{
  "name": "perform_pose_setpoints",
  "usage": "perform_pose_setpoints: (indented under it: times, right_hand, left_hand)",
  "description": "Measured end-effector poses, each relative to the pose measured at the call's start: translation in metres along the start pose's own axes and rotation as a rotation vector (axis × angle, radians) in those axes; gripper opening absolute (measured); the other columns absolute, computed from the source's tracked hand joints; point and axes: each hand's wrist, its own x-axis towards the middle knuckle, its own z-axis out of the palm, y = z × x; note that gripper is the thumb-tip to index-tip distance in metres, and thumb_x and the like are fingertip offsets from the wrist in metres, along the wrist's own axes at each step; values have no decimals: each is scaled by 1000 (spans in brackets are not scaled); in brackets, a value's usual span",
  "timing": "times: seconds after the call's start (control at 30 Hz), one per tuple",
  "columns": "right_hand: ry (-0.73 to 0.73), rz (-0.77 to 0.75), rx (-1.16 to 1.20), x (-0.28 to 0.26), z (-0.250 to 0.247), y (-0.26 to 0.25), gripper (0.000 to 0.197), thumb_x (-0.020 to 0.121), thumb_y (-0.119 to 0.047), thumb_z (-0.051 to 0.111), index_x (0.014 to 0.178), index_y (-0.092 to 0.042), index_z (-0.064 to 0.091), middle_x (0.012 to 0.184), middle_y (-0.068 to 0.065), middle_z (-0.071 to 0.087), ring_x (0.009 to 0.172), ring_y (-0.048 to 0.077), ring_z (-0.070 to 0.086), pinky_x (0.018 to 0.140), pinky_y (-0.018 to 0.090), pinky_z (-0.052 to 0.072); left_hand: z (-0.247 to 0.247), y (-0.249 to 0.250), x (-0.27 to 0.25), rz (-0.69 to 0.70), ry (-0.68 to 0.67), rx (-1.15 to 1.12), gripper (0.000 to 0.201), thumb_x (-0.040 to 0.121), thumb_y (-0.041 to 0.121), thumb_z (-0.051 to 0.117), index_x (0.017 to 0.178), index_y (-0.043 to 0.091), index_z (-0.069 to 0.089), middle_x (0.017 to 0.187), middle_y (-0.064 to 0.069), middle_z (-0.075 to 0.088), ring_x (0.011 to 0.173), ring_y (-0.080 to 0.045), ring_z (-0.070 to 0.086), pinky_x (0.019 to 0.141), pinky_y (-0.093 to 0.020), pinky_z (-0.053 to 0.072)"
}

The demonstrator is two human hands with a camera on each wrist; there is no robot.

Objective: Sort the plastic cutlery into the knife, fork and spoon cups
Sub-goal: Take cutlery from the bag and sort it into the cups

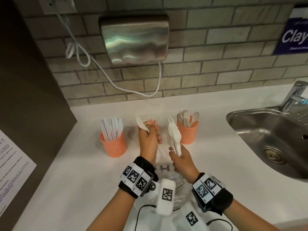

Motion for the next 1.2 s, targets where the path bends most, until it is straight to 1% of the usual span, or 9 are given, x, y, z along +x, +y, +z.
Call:
perform_pose_setpoints:
  times: [0.1, 0.17, 0.33, 0.53, 0.63, 0.9, 0.97, 1.03, 1.2]
  right_hand:
    - [76, -54, -105, 5, 2, 7, 4, 94, -15, 46, 98, -14, 45, 71, 1, 46, 53, 11, 41, 48, 24, 37]
    - [115, -80, -152, 9, 3, 11, 15, 94, -18, 46, 109, -13, 43, 78, 3, 54, 58, 15, 48, 54, 30, 40]
    - [141, -84, -195, 12, 3, 17, 22, 94, -26, 49, 109, -15, 38, 80, -8, 55, 68, 16, 56, 52, 26, 42]
    - [163, -131, -167, 4, 3, 15, 19, 95, -20, 47, 112, -16, 39, 94, -1, 60, 75, 15, 56, 64, 28, 45]
    - [171, -155, -197, -2, 3, 10, 28, 95, -15, 46, 121, -6, 40, 101, 3, 59, 90, 19, 58, 80, 30, 45]
    - [114, -132, -224, -9, 1, 2, 30, 95, -12, 46, 124, -7, 41, 99, 1, 53, 92, 20, 55, 83, 32, 45]
    - [56, -106, -199, -10, 1, 2, 22, 94, -9, 44, 116, -12, 43, 87, -2, 51, 74, 12, 51, 69, 27, 48]
    - [2, -83, -149, -10, 0, 4, 16, 93, -8, 44, 105, -19, 45, 72, -4, 48, 54, 4, 43, 46, 14, 38]
    - [-108, 53, 151, -12, -9, -3, 14, 95, -17, 47, 82, -16, 44, 47, -9, 37, 32, 3, 26, 32, 15, 22]
  left_hand:
    - [-1, -1, -2, 140, -65, 322, 17, 88, 26, 52, 83, 13, 59, 74, -5, 54, 65, -11, 52, 68, -29, 44]
    - [2, -4, -16, 184, -203, 583, 14, 84, 27, 63, 73, 20, 60, 66, 1, 57, 62, -11, 52, 64, -25, 44]
    - [11, -15, -36, 229, -164, 831, 25, 79, 38, 68, 87, 16, 58, 77, 5, 61, 75, -15, 62, 68, -29, 49]
    - [15, -19, -36, 132, -131, 716, 39, 79, 31, 71, 112, 21, 53, 74, 9, 55, 80, -19, 63, 77, -36, 53]
    - [14, -20, -35, 155, -117, 651, 36, 81, 25, 70, 113, 16, 57, 81, 1, 63, 81, -20, 64, 77, -30, 51]
    - [16, -11, -25, 221, -70, 628, 26, 94, 22, 47, 112, 4, 53, 84, -6, 63, 72, -17, 58, 66, -27, 46]
    - [16, -3, -20, 177, -32, 490, 24, 97, 21, 43, 112, 4, 48, 80, -4, 60, 74, -21, 58, 70, -34, 47]
    - [13, 4, -11, 93, 59, 304, 17, 98, 19, 38, 106, 7, 46, 76, 0, 54, 72, -18, 54, 71, -33, 45]
    - [-4, 24, 5, -176, 111, -104, 25, 94, 14, 33, 70, 15, 41, 47, 2, 34, 45, -14, 36, 48, -24, 35]
